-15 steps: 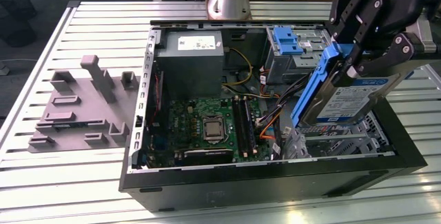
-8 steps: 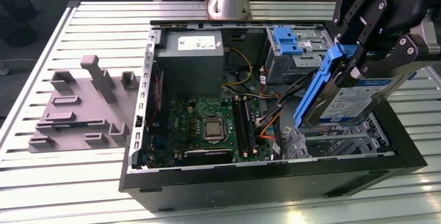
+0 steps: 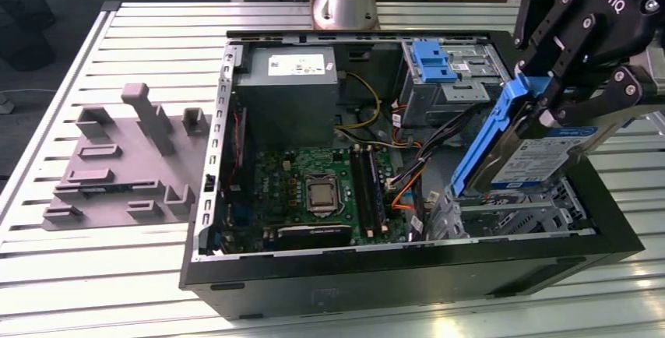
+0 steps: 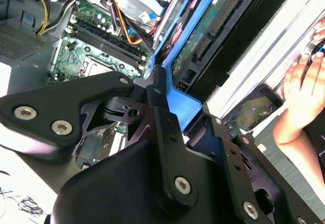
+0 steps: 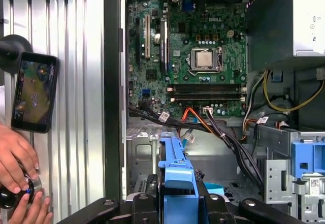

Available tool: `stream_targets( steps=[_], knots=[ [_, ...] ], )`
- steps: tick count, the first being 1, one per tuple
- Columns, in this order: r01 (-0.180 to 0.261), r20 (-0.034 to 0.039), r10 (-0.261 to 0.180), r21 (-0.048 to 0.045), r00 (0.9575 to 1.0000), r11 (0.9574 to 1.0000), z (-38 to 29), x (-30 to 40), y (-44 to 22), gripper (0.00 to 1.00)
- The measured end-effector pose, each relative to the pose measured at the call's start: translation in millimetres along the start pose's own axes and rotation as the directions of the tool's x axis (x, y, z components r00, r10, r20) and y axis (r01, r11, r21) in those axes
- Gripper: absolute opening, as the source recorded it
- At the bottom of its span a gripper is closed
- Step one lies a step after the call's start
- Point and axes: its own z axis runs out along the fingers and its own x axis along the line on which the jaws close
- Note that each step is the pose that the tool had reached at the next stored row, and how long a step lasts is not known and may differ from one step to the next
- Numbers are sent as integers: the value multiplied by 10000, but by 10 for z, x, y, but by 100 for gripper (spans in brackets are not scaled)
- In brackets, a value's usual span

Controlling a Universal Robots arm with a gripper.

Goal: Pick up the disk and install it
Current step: 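Insert the disk into the insertion slot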

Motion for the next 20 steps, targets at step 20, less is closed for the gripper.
stream_targets(
  steps=[20],
  knots=[
    [12,0,-12,0,10000,10000,143,4,-23,36]
  ],
)
